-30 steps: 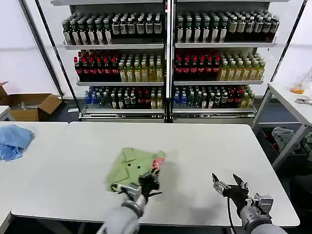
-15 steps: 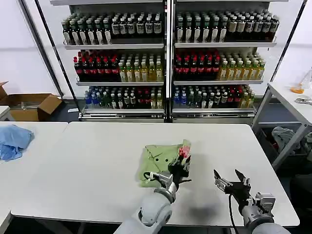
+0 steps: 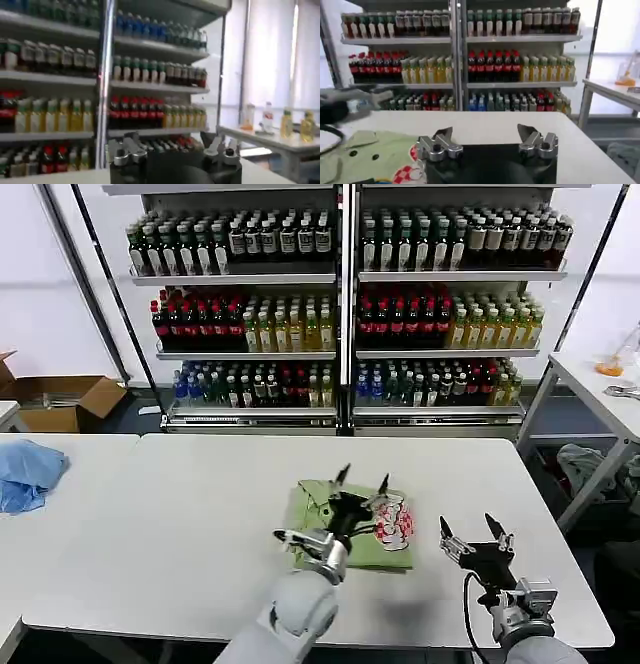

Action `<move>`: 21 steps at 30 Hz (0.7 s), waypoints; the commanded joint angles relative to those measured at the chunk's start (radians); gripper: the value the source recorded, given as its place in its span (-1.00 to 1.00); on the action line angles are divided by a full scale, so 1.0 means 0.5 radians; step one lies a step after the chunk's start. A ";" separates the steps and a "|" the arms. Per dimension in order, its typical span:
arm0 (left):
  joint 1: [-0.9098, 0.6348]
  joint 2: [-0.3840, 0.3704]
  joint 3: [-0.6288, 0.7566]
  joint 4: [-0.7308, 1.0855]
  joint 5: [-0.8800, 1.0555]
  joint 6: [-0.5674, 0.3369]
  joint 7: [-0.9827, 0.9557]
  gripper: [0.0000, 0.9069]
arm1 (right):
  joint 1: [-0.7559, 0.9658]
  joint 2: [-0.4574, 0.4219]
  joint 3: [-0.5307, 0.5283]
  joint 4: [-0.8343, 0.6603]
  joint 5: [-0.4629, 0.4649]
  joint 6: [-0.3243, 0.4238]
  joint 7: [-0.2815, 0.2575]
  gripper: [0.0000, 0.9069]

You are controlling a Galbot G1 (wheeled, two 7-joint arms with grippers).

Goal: Fold and organize the clothes.

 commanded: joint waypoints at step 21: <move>0.749 0.492 -0.952 -0.447 -0.092 -0.166 -0.022 1.00 | 0.844 0.368 -0.607 -0.849 0.478 -0.345 0.440 1.00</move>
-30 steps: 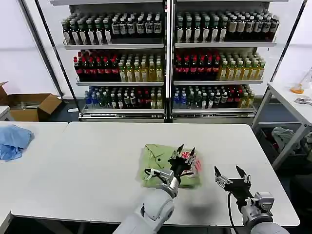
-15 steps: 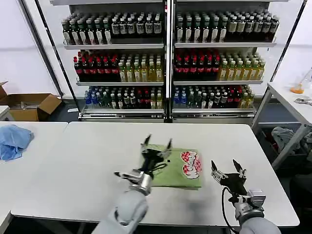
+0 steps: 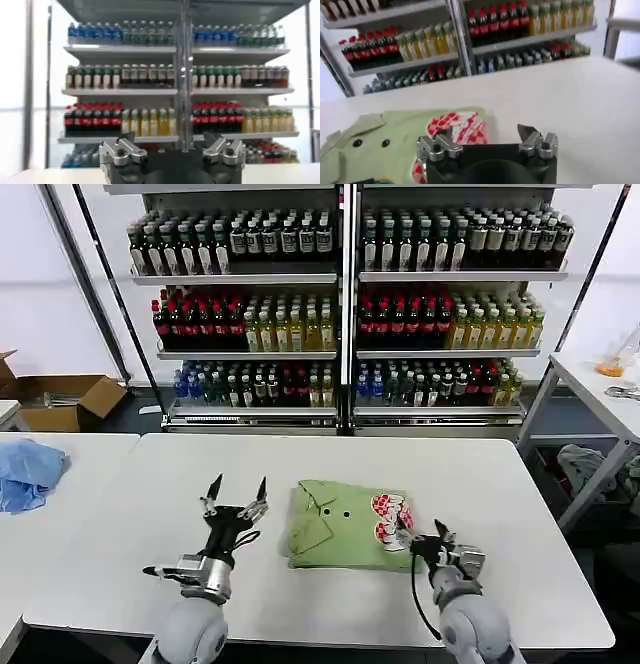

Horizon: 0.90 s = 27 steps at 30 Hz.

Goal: Fold and organize the clothes.

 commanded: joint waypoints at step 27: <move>0.224 0.044 -0.166 -0.089 -0.037 -0.013 -0.002 1.00 | 0.292 0.052 -0.084 -0.368 0.156 -0.108 0.052 -1.00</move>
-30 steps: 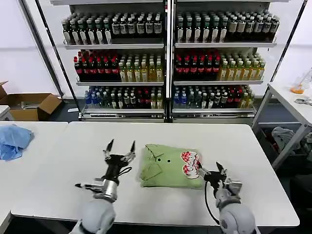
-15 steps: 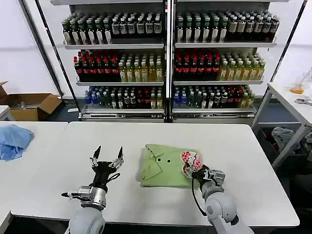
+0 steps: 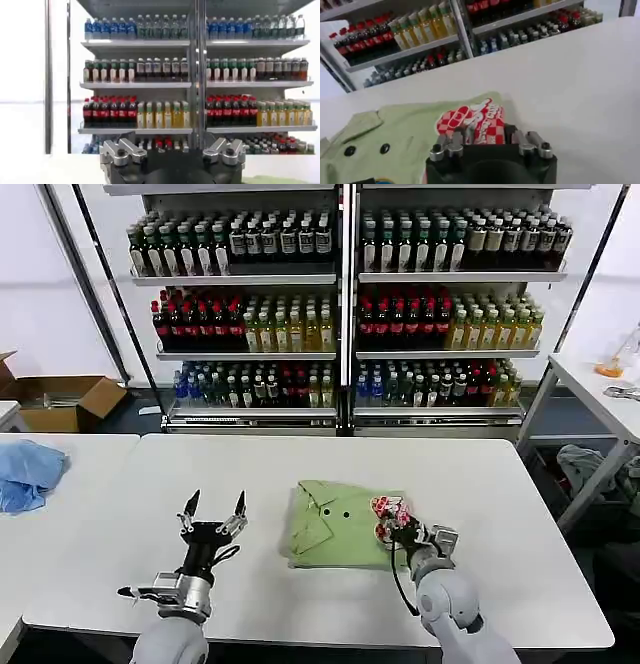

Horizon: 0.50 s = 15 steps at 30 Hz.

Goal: Fold and organize the clothes.

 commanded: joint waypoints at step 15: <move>0.024 0.039 0.012 -0.029 -0.018 0.000 0.005 1.00 | -0.149 -0.148 0.112 0.092 -0.727 0.377 -0.330 1.00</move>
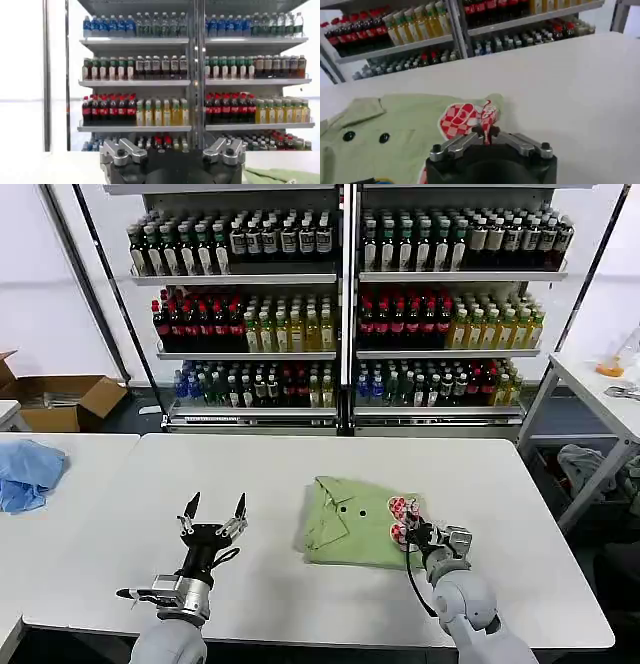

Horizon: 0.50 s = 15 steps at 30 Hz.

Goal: Fold and organize the clothes.

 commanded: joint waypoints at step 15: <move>0.069 0.105 0.017 -0.161 -0.029 0.107 0.078 1.00 | -0.755 -0.061 0.331 0.621 -0.986 0.947 -0.137 1.00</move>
